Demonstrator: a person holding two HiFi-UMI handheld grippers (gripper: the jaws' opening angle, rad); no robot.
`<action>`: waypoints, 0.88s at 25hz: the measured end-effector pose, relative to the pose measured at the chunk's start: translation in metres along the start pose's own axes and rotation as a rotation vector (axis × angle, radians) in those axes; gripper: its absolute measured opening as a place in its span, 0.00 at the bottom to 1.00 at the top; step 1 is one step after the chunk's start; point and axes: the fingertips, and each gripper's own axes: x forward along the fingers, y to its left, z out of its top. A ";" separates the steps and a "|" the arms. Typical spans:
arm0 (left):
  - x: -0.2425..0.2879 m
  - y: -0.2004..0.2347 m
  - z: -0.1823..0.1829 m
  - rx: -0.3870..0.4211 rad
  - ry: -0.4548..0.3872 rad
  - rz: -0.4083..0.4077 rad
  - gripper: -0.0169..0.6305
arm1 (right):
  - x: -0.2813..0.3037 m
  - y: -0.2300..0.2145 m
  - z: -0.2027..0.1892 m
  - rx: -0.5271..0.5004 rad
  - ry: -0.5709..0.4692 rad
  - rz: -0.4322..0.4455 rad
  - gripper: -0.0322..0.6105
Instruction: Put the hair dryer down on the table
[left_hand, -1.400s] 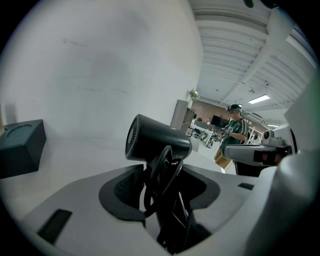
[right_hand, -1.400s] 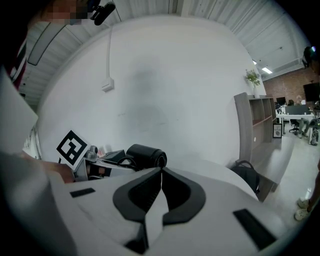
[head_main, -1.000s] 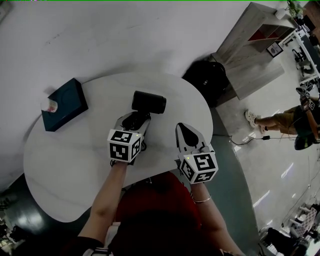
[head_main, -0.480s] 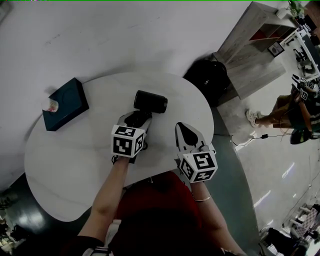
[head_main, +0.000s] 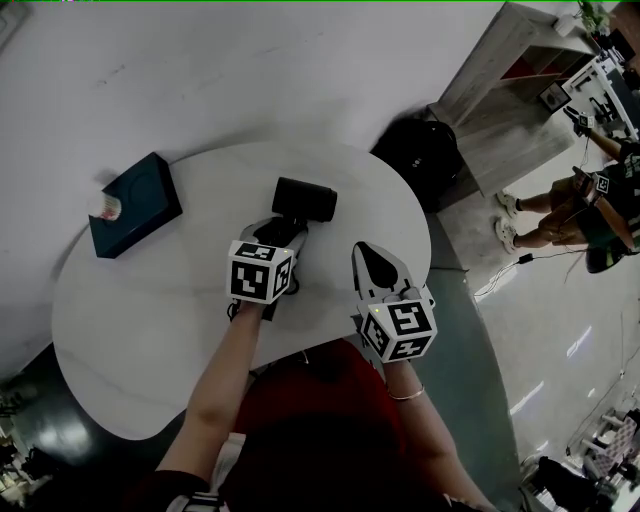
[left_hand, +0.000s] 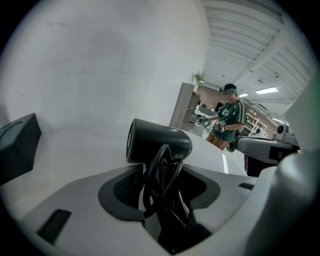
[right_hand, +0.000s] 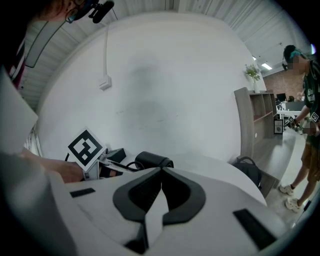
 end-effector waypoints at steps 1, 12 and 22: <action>0.000 0.000 0.000 -0.001 0.003 0.001 0.36 | 0.000 0.001 0.000 0.000 -0.001 0.002 0.07; 0.002 0.003 0.000 0.010 0.030 0.026 0.36 | -0.006 0.002 -0.002 -0.003 -0.004 0.005 0.07; -0.002 0.004 -0.001 0.033 0.020 0.011 0.44 | -0.008 0.005 0.000 -0.008 -0.011 0.010 0.07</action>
